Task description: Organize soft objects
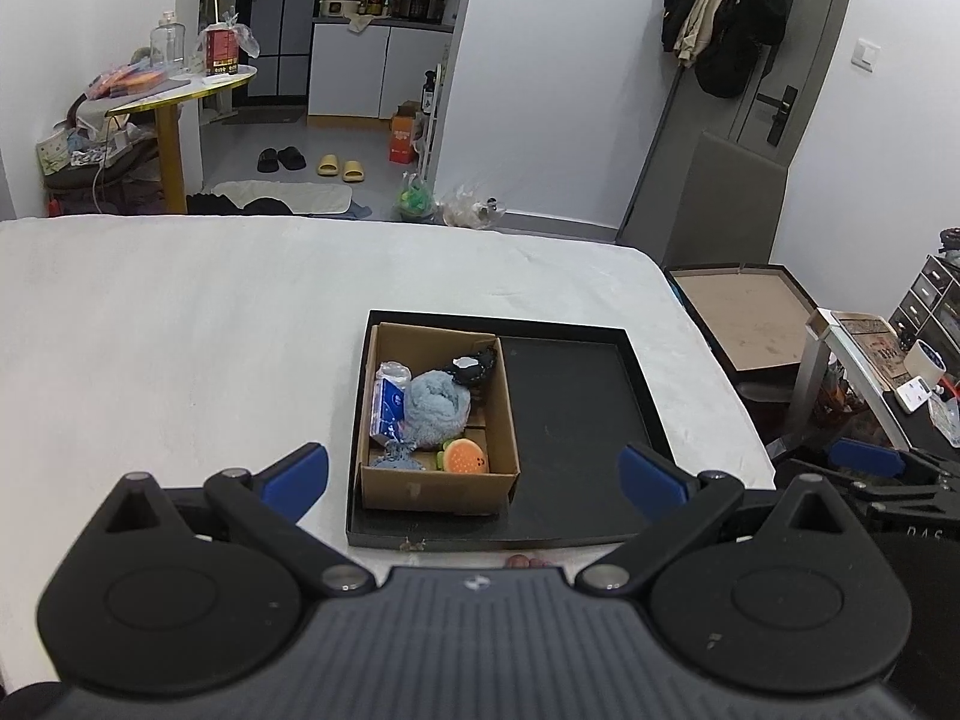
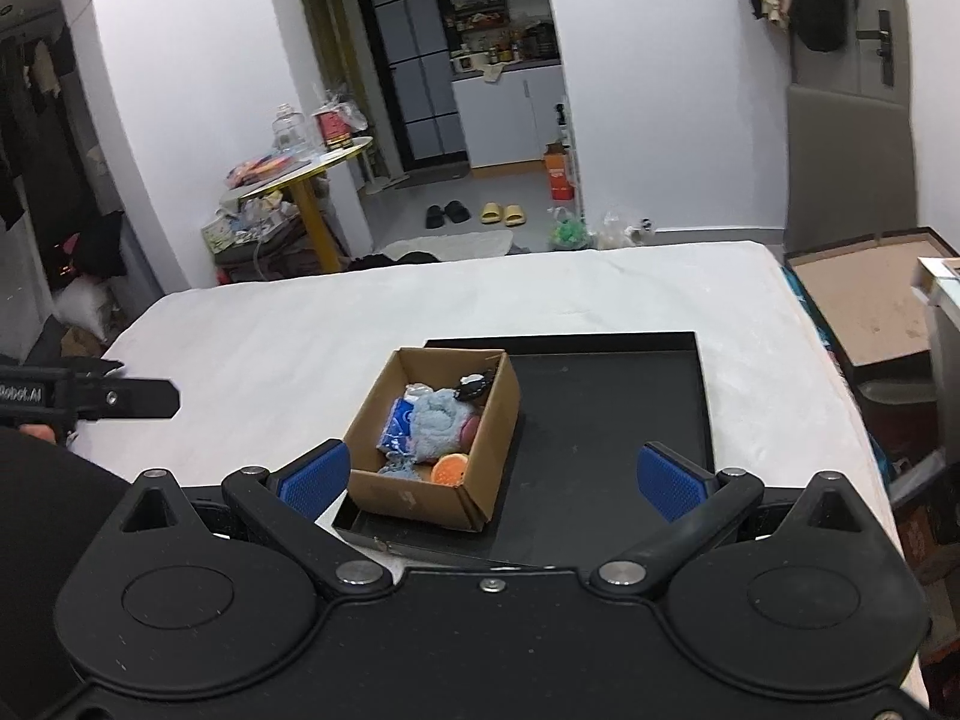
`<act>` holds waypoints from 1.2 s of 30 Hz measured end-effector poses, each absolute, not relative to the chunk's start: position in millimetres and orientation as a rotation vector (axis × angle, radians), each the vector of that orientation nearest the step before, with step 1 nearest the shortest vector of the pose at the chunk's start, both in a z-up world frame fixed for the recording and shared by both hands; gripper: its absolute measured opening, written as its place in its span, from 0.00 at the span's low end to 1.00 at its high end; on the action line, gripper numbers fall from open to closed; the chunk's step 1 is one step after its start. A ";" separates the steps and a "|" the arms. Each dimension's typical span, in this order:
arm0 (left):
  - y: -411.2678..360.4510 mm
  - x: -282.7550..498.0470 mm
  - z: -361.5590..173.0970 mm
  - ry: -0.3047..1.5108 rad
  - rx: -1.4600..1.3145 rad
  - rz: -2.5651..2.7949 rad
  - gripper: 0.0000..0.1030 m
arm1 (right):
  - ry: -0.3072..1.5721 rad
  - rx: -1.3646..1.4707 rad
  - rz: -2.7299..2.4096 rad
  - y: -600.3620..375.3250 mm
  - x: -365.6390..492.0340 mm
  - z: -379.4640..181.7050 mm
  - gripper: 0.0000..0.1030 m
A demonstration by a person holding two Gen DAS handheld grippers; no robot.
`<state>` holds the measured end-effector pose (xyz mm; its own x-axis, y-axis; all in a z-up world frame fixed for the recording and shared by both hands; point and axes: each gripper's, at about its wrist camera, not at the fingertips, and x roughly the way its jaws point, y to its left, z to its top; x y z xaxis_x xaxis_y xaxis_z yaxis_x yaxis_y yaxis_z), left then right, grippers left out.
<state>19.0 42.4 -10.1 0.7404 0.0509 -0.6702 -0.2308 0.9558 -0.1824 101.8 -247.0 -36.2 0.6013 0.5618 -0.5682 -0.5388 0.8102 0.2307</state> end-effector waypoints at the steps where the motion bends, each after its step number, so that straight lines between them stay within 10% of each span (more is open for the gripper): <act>1: 42.1 17.6 -9.9 0.723 -0.262 0.157 0.99 | 0.676 0.040 0.634 -247.5 101.4 -35.5 1.00; 36: 40.7 -16.2 14.9 0.671 -0.223 0.164 0.99 | 0.654 0.042 0.647 -250.6 75.2 -6.0 1.00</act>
<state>-16.2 40.7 14.9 0.7718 0.0788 -0.6309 -0.2216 0.9634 -0.1508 75.2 -250.6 -6.0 0.6062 0.5720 -0.5526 -0.5464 0.8044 0.2332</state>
